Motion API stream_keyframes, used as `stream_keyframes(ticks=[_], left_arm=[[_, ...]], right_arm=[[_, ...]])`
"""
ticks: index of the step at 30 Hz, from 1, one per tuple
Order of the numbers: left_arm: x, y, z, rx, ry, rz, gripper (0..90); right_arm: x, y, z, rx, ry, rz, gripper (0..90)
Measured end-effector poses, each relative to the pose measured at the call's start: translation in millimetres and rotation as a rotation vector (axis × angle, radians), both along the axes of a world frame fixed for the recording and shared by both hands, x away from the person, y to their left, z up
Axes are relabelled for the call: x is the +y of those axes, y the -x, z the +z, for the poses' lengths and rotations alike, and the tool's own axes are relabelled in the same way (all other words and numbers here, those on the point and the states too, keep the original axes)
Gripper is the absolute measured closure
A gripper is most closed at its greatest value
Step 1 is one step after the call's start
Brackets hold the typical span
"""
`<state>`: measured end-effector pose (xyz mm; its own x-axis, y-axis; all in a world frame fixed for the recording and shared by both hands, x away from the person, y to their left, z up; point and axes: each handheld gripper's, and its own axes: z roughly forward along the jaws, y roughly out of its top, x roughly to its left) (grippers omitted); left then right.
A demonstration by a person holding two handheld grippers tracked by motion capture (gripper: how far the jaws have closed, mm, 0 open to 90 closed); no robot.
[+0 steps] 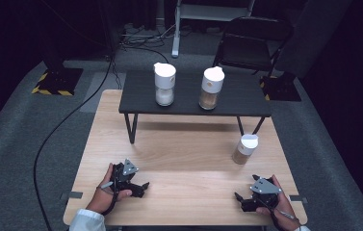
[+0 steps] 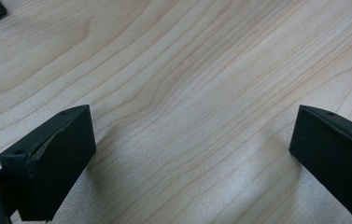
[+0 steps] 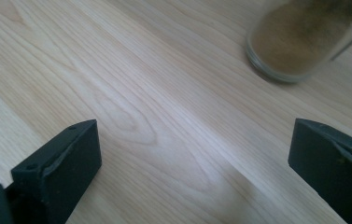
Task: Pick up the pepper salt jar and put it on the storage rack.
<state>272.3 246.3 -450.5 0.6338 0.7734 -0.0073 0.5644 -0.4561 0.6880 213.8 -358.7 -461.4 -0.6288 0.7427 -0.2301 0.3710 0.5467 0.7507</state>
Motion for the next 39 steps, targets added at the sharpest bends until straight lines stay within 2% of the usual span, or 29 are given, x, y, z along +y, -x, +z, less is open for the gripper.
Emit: stream_keyframes(ticks=[6, 9, 11, 16, 19, 23, 26, 39], left_arm=[[0.0, 0.0, 0.1, -0.002, -0.002, -0.001, 0.0], [0.0, 0.0, 0.0, 0.000, 0.000, 0.000, 0.0], [0.1, -0.1, 0.1, -0.002, -0.002, -0.001, 0.0], [0.1, -0.1, -0.1, 0.000, 0.001, -0.001, 0.0], [0.0, 0.0, 0.0, 0.000, 0.000, 0.000, 0.0], [0.1, -0.1, -0.1, 0.000, 0.000, -0.001, 0.0], [0.1, 0.0, -0.1, 0.000, 0.001, -0.001, 0.0], [0.5, -0.7, -0.2, -0.003, 0.000, -0.005, 0.0]], right_arm=[[-17.3, -10.3, 4.3, 0.083, -0.057, -0.045, 2.2], [-23.4, -14.3, 5.3, 0.105, -0.073, -0.074, 2.0], [-29.6, -19.4, 7.0, 0.144, -0.099, -0.090, 1.9], [-40.5, -25.1, 8.4, 0.176, -0.118, -0.110, 1.0], [-45.9, -27.9, 8.8, 0.190, -0.129, -0.136, 0.7], [-49.2, -29.8, 8.8, 0.192, -0.129, -0.133, 0.3], [-51.9, -32.0, 8.9, 0.191, -0.131, -0.154, 0.2], [-59.2, -36.7, 8.9, 0.195, -0.133, -0.148, 0.0]])
